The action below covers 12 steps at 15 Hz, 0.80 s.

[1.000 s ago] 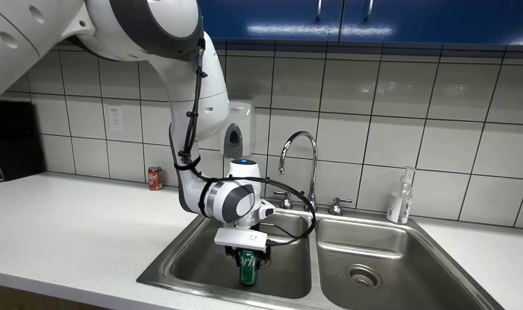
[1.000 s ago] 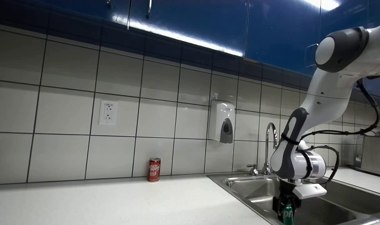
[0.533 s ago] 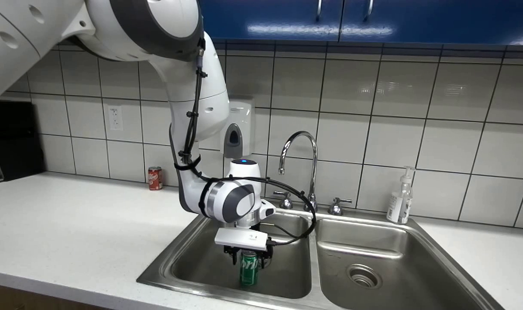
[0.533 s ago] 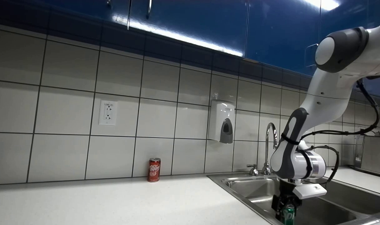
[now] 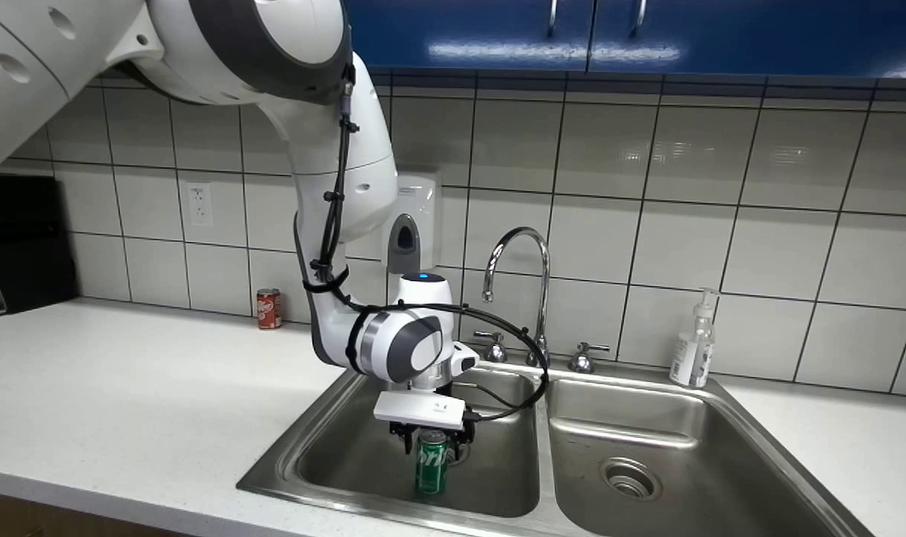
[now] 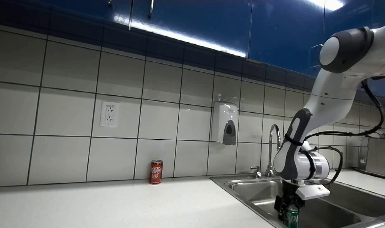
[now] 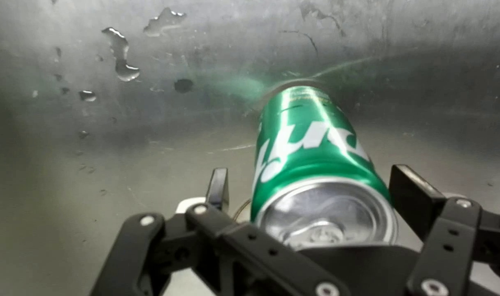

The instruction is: Put the green can in the sink to the left

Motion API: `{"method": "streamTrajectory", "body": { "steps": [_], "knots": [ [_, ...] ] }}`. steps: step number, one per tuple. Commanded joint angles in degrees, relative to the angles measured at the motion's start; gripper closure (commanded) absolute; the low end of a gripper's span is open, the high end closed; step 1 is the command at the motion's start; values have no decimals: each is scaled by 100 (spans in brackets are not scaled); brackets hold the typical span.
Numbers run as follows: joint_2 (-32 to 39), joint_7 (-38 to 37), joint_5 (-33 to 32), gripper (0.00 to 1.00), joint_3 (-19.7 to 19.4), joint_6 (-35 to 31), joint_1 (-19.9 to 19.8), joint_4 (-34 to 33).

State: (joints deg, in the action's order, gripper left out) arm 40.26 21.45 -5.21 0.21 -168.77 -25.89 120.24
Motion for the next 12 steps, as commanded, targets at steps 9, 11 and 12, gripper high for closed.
{"method": "streamTrajectory", "body": {
  "steps": [9,11,12],
  "knots": [
    [-964,196,129,0,351,19,-157,292],
    [-1174,212,174,0,403,43,-158,403],
    [-1300,200,178,0,392,52,-118,487]
  ]
}}
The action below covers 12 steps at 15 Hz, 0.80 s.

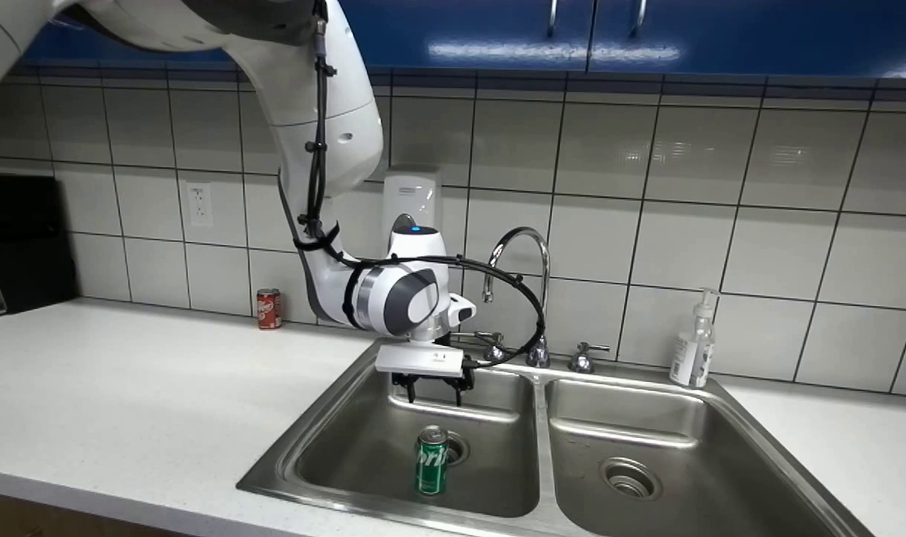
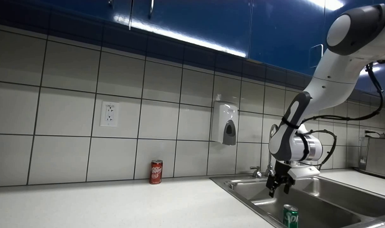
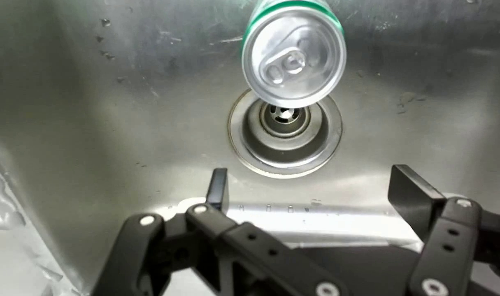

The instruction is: Put the green can in the sink to the left

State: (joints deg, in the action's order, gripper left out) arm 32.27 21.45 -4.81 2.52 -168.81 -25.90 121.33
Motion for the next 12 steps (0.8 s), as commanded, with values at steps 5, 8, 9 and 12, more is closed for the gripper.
{"method": "streamTrajectory", "body": {
  "steps": [5,8,9,12],
  "knots": [
    [-1237,211,199,0,204,191,0,941],
    [-1762,153,194,0,96,278,181,1363],
    [-1932,107,167,0,19,317,276,1500],
    [-2464,85,142,0,-148,435,515,1931]
  ]
}}
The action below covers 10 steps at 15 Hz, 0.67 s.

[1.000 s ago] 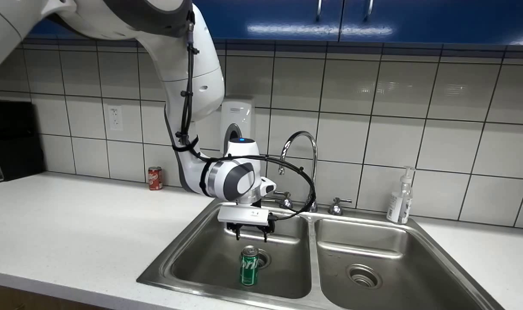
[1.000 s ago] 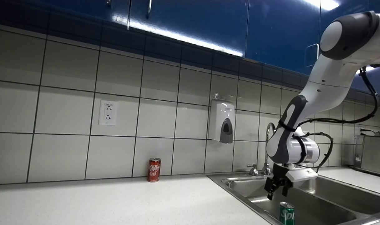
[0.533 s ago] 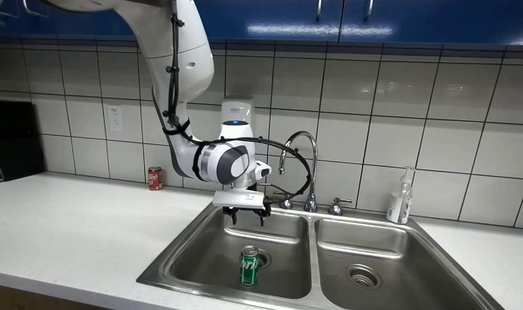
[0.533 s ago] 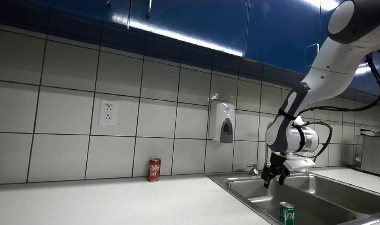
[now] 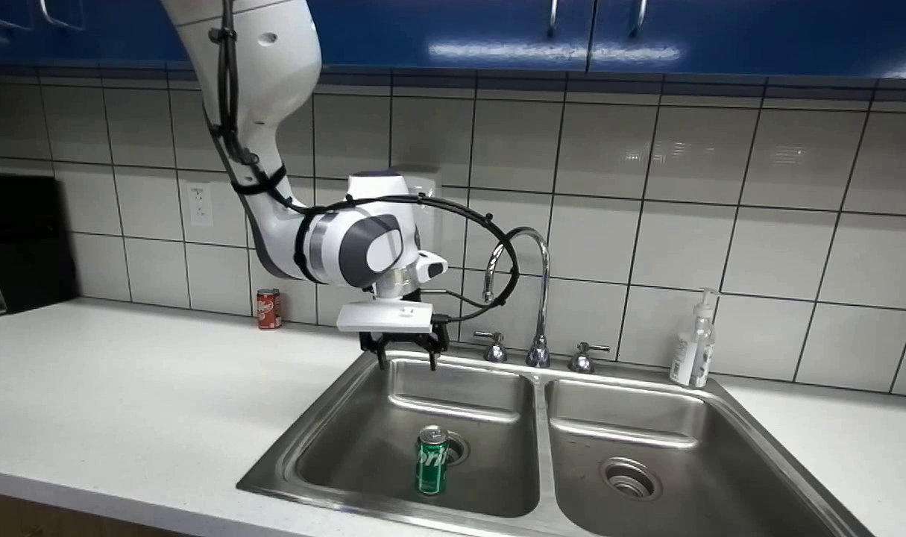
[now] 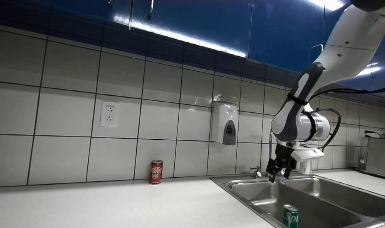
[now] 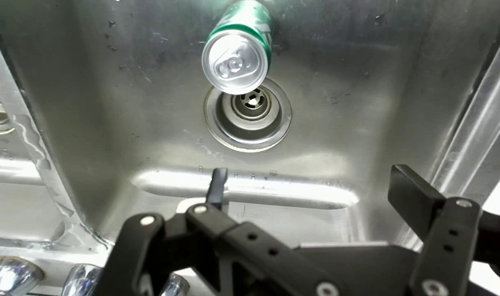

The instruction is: Put the green can in the sink to the left

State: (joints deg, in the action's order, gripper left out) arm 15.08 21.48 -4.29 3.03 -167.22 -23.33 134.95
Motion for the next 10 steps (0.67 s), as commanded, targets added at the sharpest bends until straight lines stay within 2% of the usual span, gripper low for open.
{"method": "streamTrajectory", "body": {
  "steps": [1,10],
  "knots": [
    [-920,81,81,0,-266,316,349,712],
    [-2589,-106,-303,0,-822,742,1120,2107]
  ]
}}
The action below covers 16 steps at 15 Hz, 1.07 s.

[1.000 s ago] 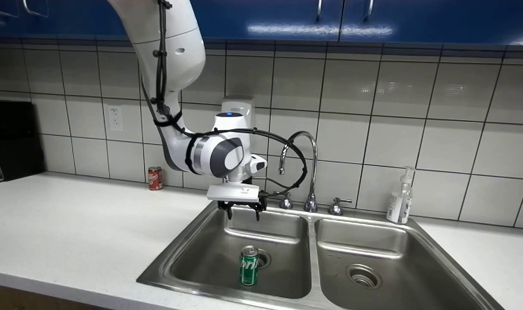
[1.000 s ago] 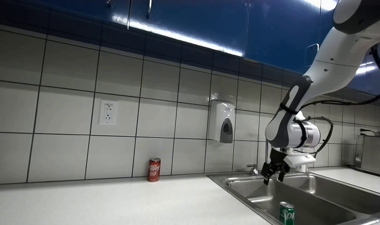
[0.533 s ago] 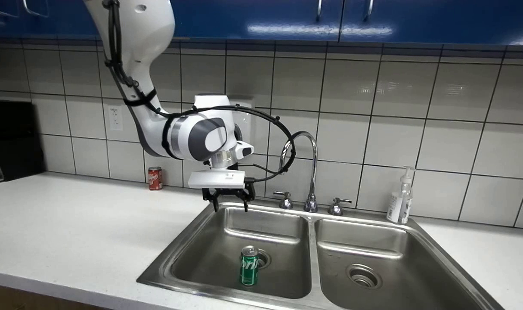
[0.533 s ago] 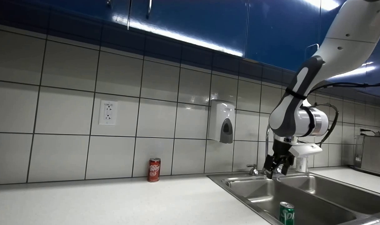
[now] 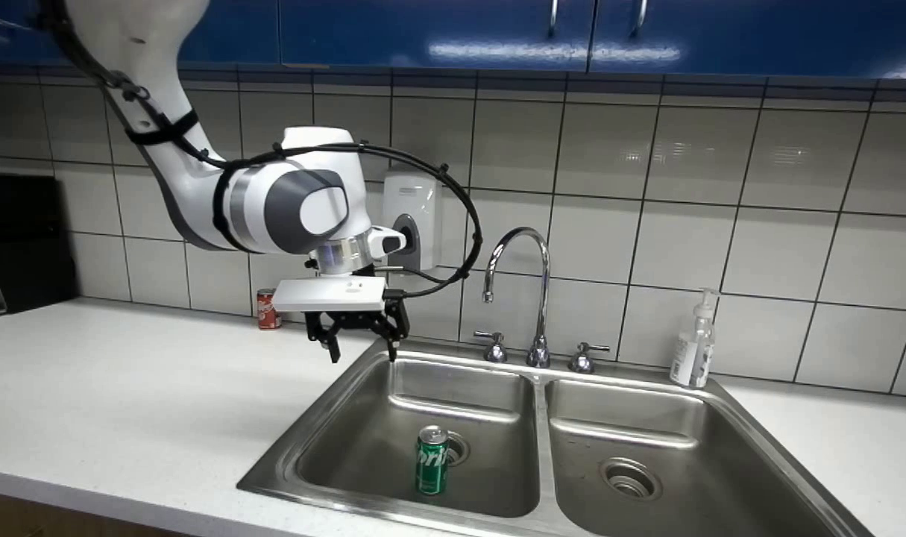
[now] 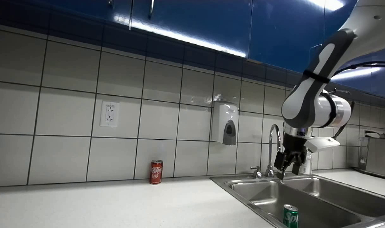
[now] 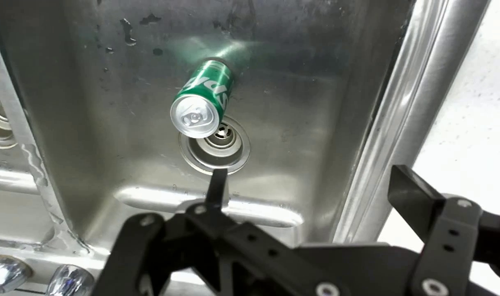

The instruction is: Put the green can in the sink to the left

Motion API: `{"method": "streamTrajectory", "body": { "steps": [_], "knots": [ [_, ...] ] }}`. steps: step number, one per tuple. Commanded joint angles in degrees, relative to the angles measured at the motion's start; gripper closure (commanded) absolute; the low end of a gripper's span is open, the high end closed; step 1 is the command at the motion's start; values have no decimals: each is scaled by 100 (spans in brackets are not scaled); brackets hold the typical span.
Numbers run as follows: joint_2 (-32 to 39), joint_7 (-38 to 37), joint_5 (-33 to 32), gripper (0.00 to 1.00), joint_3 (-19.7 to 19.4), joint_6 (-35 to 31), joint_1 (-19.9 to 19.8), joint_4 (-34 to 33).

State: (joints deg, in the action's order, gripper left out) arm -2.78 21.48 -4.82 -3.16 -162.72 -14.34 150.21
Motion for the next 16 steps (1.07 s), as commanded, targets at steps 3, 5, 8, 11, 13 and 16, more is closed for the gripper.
{"method": "streamTrajectory", "body": {
  "steps": [3,5,8,11,13,16],
  "knots": [
    [-1362,-182,-518,0,-263,493,294,1023],
    [-1709,-175,-632,0,-277,676,315,1271],
    [-1773,-193,-675,0,-259,1275,376,934],
    [-1567,-103,-588,0,-358,1069,452,894],
    [-1602,-103,-590,0,-357,1100,457,894],
    [-1602,-103,-590,0,-357,1105,457,895]
  ]
}}
